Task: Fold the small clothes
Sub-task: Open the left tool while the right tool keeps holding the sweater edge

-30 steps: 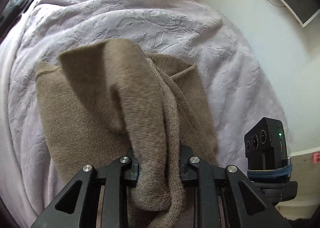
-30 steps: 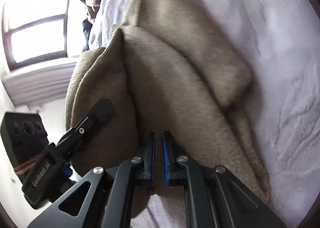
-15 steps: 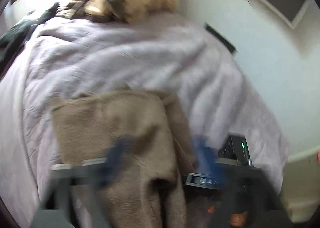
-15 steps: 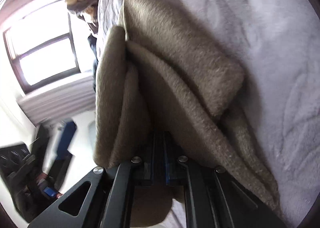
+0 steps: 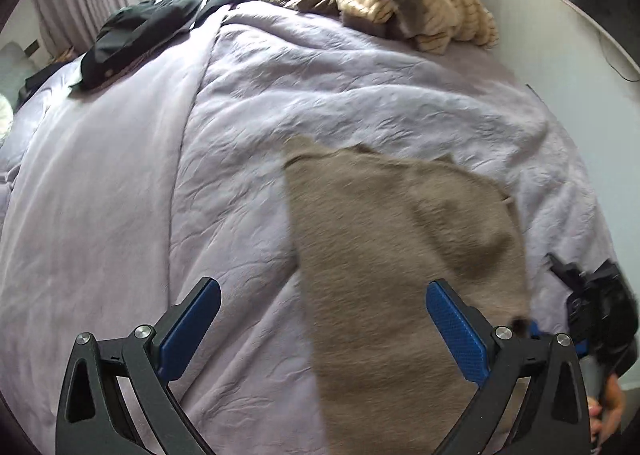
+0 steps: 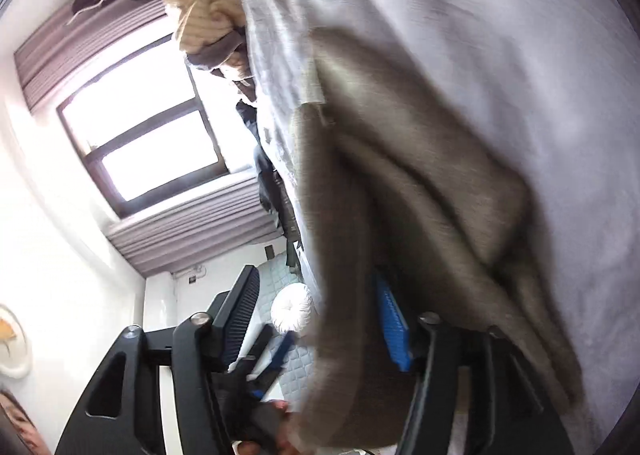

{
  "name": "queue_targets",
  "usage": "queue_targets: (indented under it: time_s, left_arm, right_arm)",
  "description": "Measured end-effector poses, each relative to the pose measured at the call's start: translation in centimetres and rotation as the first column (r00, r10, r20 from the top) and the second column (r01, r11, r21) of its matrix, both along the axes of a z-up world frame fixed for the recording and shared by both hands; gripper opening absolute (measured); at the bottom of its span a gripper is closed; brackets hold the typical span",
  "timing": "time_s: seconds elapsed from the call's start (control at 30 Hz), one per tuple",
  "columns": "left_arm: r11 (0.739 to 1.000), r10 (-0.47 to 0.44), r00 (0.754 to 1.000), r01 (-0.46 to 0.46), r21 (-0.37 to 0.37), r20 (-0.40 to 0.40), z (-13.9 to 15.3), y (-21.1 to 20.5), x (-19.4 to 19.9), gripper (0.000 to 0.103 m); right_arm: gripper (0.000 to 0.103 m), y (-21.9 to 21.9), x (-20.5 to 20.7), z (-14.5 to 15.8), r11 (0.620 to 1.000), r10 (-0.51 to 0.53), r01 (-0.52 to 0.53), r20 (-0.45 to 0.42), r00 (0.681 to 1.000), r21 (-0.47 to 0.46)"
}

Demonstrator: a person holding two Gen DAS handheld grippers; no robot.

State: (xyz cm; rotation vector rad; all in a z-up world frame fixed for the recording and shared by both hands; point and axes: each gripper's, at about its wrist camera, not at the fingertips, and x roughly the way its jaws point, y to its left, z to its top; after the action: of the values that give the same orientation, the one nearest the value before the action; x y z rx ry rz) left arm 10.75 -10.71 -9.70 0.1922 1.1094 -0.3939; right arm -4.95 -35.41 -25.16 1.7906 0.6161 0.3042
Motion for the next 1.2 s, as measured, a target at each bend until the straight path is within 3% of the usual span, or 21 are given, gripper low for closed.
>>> queue_targets:
  time_s: [0.13, 0.2, 0.27, 0.3, 0.33, 0.37, 0.43, 0.47, 0.5, 0.63, 0.7, 0.8, 0.87, 1.03, 1.13, 1.2]
  left_arm:
    - [0.998, 0.047, 0.998, -0.048, -0.037, -0.044, -1.7, 1.5, 0.7, 0.103]
    - [0.996, 0.069, 0.996, -0.072, -0.050, -0.060, -2.4, 2.0, 1.3, 0.103]
    - [0.994, 0.096, 0.993, -0.098, -0.041, -0.062, -3.3, 2.3, 1.8, 0.103]
    - [0.993, 0.107, 0.992, -0.109, -0.040, -0.066, -3.8, 2.4, 2.1, 0.103]
    - [0.992, 0.119, 0.990, -0.122, -0.037, -0.080, -4.3, 2.4, 2.4, 0.103]
    - [0.992, 0.121, 0.988, -0.125, -0.037, -0.091, -4.5, 2.3, 2.6, 0.103]
    - [0.991, 0.115, 0.988, -0.122, -0.057, -0.102, -4.4, 2.0, 2.7, 0.103]
    - [0.992, 0.106, 0.990, -0.112, -0.065, -0.092, -4.1, 1.6, 2.6, 0.103]
    - [0.993, 0.089, 0.993, -0.094, -0.065, -0.075, -3.8, 1.0, 2.4, 0.103]
    - [1.000, 0.018, 0.999, -0.019, -0.011, -0.036, -4.2, -1.5, 1.8, 0.103]
    - [0.999, -0.008, 0.999, 0.010, 0.035, -0.039, -5.4, -2.8, 1.7, 0.103]
    - [0.998, -0.035, 0.996, 0.040, 0.058, -0.078, -7.5, -4.0, 1.5, 0.103]
    - [0.998, -0.028, 0.996, 0.032, 0.049, -0.081, -7.6, -3.9, 1.4, 0.103]
    - [0.998, -0.034, 0.995, 0.039, 0.053, -0.096, -6.4, -2.2, 1.2, 0.103]
    - [0.997, -0.044, 0.994, 0.051, 0.063, -0.101, -5.8, -1.2, 0.5, 0.103]
    - [0.996, -0.051, 0.992, 0.059, 0.066, -0.112, -5.6, -0.7, -0.2, 0.103]
  right_arm:
    - [0.065, -0.2, 3.8, 1.8, 0.980, 0.137, -0.143, -0.048, 0.989, -0.137]
    - [0.065, -0.2, 5.6, 3.0, 0.941, 0.221, -0.237, -0.089, 0.971, -0.240]
    - [0.052, 0.2, 7.8, 4.6, 0.861, 0.312, -0.350, -0.160, 0.937, -0.369]
    - [0.026, 0.5, 8.7, 5.2, 0.818, 0.336, -0.391, -0.201, 0.920, -0.422]
    - [0.014, 1.1, 10.0, 6.1, 0.742, 0.361, -0.449, -0.267, 0.893, -0.497]
    - [0.014, 1.4, 10.7, 6.6, 0.694, 0.370, -0.473, -0.294, 0.881, -0.544]
    - [0.014, 2.9, 11.7, 9.8, 0.537, 0.394, -0.481, -0.298, 0.869, -0.693]
    - [0.013, 3.4, 11.8, 11.6, 0.489, 0.409, -0.452, -0.262, 0.874, -0.746]
    - [0.013, 3.5, 11.3, 13.6, 0.471, 0.415, -0.401, -0.204, 0.887, -0.786]
    - [0.013, 1.2, 9.8, 14.5, 0.498, 0.354, -0.332, -0.162, 0.921, -0.801]
    - [0.013, -0.6, 8.6, 12.0, 0.542, 0.301, -0.354, -0.217, 0.929, -0.762]
    - [0.017, -3.3, 8.0, 6.2, 0.641, 0.241, -0.413, -0.341, 0.909, -0.646]
    - [0.025, -4.1, 7.1, 4.9, 0.667, 0.222, -0.416, -0.368, 0.903, -0.618]
    - [0.036, -4.7, 4.2, 7.7, 0.611, 0.140, -0.414, -0.422, 0.896, -0.675]
    - [0.036, -4.3, 2.0, 10.4, 0.637, 0.174, -0.364, -0.333, 0.927, -0.679]
    - [0.036, -3.0, 0.7, 11.6, 0.626, 0.226, -0.374, -0.300, 0.927, -0.684]
